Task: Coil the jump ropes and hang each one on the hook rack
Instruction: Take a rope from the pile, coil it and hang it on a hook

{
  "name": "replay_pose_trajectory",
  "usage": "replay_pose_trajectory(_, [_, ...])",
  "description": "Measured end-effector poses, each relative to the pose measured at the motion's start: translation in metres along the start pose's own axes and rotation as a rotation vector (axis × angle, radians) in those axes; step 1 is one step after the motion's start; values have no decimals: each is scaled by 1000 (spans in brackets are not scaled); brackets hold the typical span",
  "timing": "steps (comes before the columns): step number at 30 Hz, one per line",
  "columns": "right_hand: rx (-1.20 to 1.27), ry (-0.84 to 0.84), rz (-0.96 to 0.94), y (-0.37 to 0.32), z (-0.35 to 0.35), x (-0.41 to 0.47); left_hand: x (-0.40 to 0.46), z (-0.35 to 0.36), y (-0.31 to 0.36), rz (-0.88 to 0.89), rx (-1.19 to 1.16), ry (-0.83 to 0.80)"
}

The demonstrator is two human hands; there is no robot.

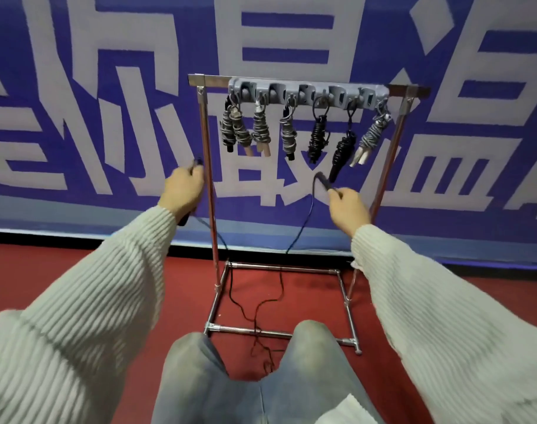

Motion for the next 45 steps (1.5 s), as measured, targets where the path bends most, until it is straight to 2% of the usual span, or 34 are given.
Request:
replay_pose_trajectory(2, [-21, -87, -6, 2, 10, -2, 1, -1, 7, 6, 39, -3])
replay_pose_trajectory(4, [21, 4, -7, -3, -2, 1, 6, -4, 16, 43, 46, 3])
replay_pose_trajectory(6, [0, -26, -26, -8, 0, 0, 2, 3, 19, 44, 92, -65])
replay_pose_trajectory(9, [129, 80, 15, -16, -13, 4, 1, -10, 17, -82, -95, 108])
replay_pose_trajectory(11, [160, -22, 69, -18, 1, 1, -5, 13, 7, -249, -355, -9])
replay_pose_trajectory(13, [376, -50, 136, -25, 5, -7, -17, 39, 9, -324, -566, -167])
replay_pose_trajectory(14, [481, -36, 191, -27, 5, -11, -24, 48, 15, -321, -614, -215])
replay_pose_trajectory(17, [652, -167, 252, -37, 24, -29, -40, 63, 20, -347, -659, -296])
replay_pose_trajectory(21, [771, -261, 226, -52, 48, -52, -62, 87, 20, -503, -785, -376])
replay_pose_trajectory(24, [833, -221, 153, -62, 58, -63, -78, 102, 23, -561, -891, -412])
replay_pose_trajectory(28, [828, -210, 103, -72, 69, -79, -97, 124, 31, -543, -995, -538])
replay_pose_trajectory(30, [810, -162, 78, -71, 72, -84, -103, 131, 33, -556, -1043, -535])
replay_pose_trajectory(36, [451, 37, -93, -70, 70, -93, -121, 140, 31, -722, -1139, -480])
replay_pose_trajectory(39, [357, 37, -156, -73, 66, -99, -118, 133, 33, -685, -1090, -421])
replay_pose_trajectory(41, [389, -18, -174, -73, 65, -99, -112, 128, 32, -638, -1023, -391])
replay_pose_trajectory(43, [464, -31, -162, -71, 57, -96, -114, 125, 35, -623, -974, -453])
replay_pose_trajectory(45, [518, 28, -144, -66, 45, -87, -117, 121, 38, -585, -884, -538])
Point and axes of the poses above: each hand's wrist, its own x-axis towards the middle knuckle, its own z-axis out of the palm, y = z × x, the point moved 10 cm from there along x, towards the middle knuckle, and after that the axes turned 6 degrees about y, right-handed, at the moved point
